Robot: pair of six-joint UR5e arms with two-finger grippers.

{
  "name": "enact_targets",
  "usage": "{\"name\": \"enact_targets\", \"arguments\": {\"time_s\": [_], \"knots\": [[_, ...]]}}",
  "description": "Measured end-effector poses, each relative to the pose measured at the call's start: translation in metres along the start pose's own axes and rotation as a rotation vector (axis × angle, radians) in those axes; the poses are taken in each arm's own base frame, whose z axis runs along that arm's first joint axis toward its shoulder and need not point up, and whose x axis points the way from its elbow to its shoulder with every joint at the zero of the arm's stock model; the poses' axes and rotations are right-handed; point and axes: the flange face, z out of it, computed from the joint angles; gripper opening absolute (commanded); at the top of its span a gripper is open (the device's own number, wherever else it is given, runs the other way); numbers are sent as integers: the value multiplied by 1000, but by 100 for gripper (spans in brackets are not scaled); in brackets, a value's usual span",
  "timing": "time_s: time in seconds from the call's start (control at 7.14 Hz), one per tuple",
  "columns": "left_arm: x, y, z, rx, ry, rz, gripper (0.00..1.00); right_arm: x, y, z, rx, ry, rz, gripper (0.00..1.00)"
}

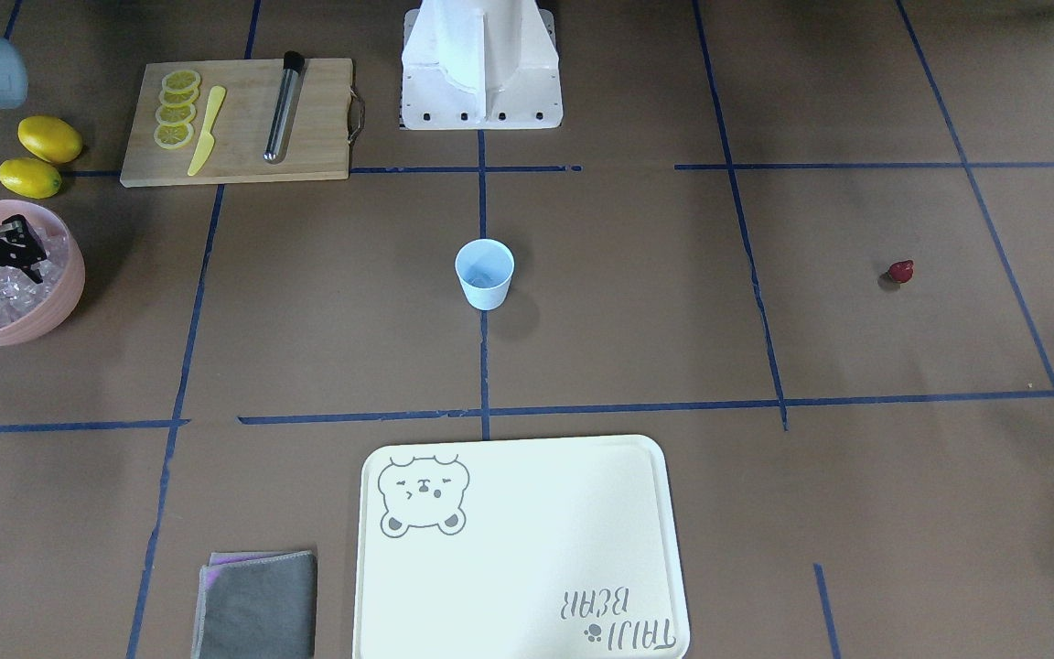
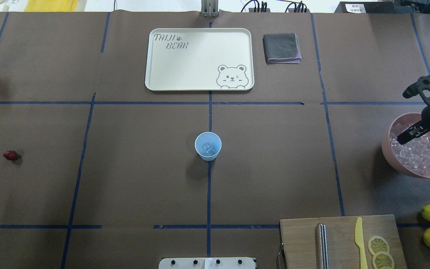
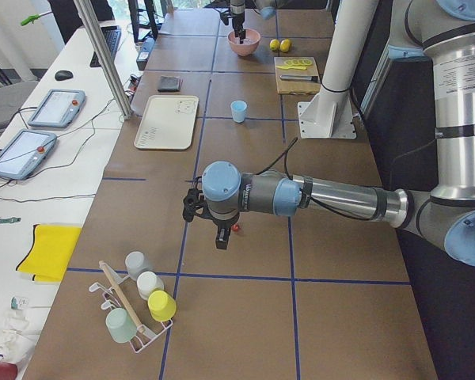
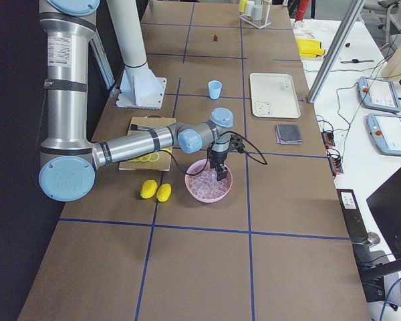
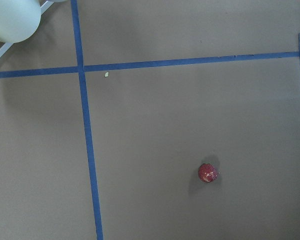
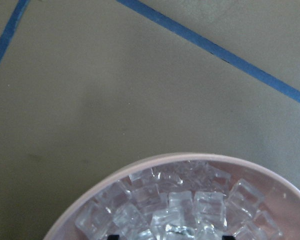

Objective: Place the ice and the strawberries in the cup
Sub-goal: 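Lower the right gripper into the bowl and grasp a third ice cube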

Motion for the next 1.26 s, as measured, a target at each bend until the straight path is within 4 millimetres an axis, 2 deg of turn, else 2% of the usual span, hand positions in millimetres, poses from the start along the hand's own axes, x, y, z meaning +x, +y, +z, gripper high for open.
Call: {"name": "enact_targets", "arguments": {"time_s": [0.28, 0.42, 0.98, 1.26], "knots": [[1, 0, -1, 1, -1, 2, 100, 2, 2, 4, -8, 2, 1, 63], [1, 0, -1, 1, 0, 2, 100, 3, 3, 5, -10, 4, 2, 57], [2, 0, -1, 2, 0, 3, 100, 5, 8, 6, -16, 9, 7, 4], [2, 0, -1, 3, 0, 4, 100, 5, 8, 4, -12, 10, 6, 0]]}}
